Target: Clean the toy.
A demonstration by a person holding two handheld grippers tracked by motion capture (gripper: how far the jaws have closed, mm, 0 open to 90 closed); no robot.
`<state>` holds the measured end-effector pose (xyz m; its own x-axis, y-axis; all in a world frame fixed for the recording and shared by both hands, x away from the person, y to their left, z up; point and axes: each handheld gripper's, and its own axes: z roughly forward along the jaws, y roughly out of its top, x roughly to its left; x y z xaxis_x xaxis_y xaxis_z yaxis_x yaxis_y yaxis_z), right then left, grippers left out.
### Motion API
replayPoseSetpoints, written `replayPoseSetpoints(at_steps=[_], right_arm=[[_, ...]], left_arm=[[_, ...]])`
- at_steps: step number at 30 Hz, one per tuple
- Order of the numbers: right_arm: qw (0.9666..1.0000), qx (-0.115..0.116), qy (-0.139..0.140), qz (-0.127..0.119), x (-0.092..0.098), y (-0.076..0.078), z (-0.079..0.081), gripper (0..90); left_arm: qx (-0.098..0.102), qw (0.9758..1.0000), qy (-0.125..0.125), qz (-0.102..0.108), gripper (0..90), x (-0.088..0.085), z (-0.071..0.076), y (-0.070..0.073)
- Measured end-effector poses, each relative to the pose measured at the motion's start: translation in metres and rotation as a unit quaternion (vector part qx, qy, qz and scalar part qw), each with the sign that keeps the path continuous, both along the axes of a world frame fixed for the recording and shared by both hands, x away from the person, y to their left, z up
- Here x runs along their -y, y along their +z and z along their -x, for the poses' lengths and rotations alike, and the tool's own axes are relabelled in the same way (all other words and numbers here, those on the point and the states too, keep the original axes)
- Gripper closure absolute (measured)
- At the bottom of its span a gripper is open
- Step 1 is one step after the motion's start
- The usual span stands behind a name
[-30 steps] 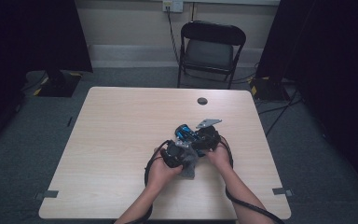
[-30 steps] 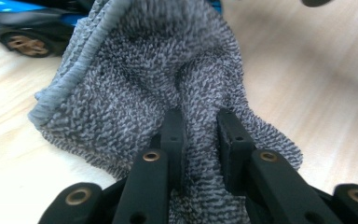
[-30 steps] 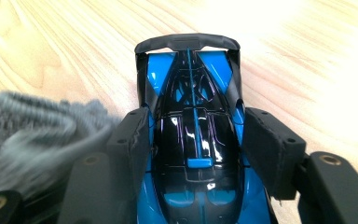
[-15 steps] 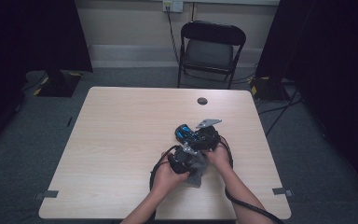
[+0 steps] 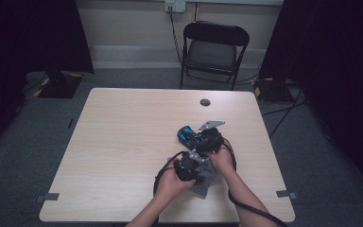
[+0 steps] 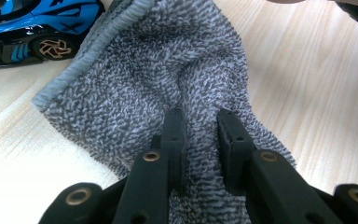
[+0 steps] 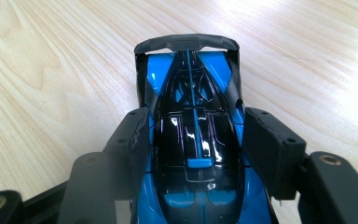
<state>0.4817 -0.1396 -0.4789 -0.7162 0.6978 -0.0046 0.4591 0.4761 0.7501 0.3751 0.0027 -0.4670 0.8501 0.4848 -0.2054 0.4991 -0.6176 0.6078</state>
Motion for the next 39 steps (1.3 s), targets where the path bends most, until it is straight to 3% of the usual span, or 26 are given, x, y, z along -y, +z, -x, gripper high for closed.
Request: replayPoseSetpoints(at_steps=[6, 9, 16, 20, 28, 32, 37, 39], right_arm=[[1.0, 0.0, 0.001, -0.001, 0.0, 0.0, 0.0, 41.7], [1.0, 0.0, 0.0, 0.0, 0.0, 0.0, 0.0, 41.7], [1.0, -0.001, 0.0, 0.0, 0.0, 0.0, 0.0, 41.7], [1.0, -0.001, -0.001, 0.002, -0.001, 0.0, 0.0, 41.7], [1.0, 0.0, 0.0, 0.002, -0.001, 0.0, 0.0, 41.7], [1.0, 0.001, 0.0, 0.002, 0.0, 0.0, 0.0, 41.7], [1.0, 0.001, 0.001, 0.002, 0.0, 0.0, 0.0, 41.7], [1.0, 0.0, 0.001, 0.003, -0.001, 0.0, 0.0, 41.7]], left_arm=[[-0.003, 1.0, 0.006, 0.004, 74.9, -0.016, -0.002, 0.006], [-0.006, 0.9997, 0.024, 0.005, 74.9, -0.031, -0.006, 0.011], [0.013, 0.9971, 0.073, 0.017, 75.2, -0.069, -0.017, 0.029], [0.025, 0.9927, 0.114, 0.031, 75.2, -0.086, -0.026, 0.034], [0.043, 0.9847, 0.167, 0.024, 75.2, -0.109, -0.044, 0.033], [0.047, 0.9782, 0.2, 0.029, 75.2, -0.117, -0.054, 0.027], [0.052, 0.9732, 0.224, 0.012, 75.2, -0.12, -0.066, 0.018], [0.047, 0.9727, 0.227, 0.006, 75.1, -0.118, -0.07, 0.015]])
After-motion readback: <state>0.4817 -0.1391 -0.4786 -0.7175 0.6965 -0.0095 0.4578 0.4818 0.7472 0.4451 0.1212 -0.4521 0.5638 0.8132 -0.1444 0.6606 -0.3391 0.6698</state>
